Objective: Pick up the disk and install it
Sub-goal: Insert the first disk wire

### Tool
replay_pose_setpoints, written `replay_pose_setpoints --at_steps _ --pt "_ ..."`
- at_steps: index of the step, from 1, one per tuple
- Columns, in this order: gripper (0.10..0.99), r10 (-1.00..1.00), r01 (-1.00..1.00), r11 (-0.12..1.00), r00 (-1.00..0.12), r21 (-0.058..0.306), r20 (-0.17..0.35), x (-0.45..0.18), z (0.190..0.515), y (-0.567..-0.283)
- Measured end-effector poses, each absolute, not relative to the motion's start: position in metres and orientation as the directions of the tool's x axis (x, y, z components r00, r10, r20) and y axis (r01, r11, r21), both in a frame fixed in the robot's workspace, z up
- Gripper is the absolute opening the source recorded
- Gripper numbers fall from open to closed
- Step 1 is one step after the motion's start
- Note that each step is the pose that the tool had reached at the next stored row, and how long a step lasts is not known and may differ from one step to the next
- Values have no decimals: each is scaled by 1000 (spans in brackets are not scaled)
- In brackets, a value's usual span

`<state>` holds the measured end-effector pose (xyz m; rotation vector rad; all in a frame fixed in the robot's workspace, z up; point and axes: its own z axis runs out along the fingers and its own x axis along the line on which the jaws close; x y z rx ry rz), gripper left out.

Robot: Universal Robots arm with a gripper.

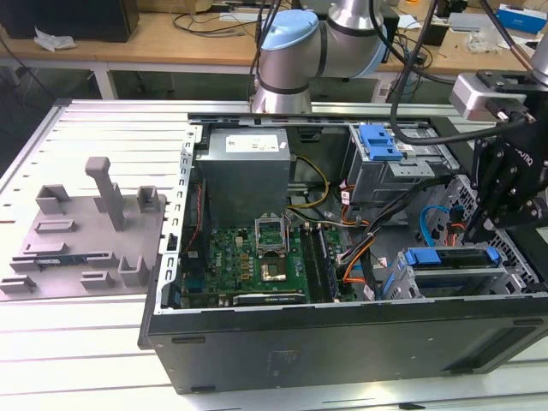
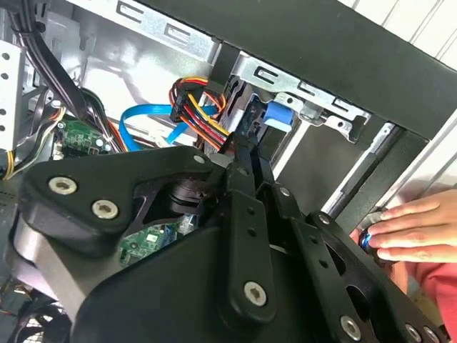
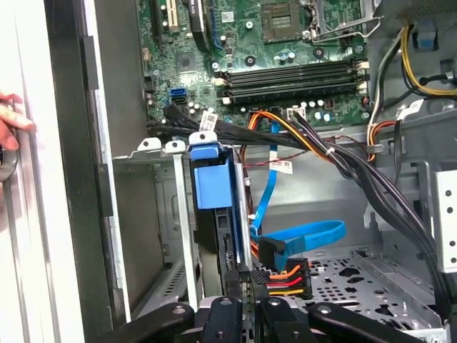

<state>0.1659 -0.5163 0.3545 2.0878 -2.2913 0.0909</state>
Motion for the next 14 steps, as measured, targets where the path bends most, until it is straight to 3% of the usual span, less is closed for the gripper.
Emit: replay_pose_setpoints --at_steps 14 --pt "169 -995 -996 92 -92 -13 35 166 355 -525"
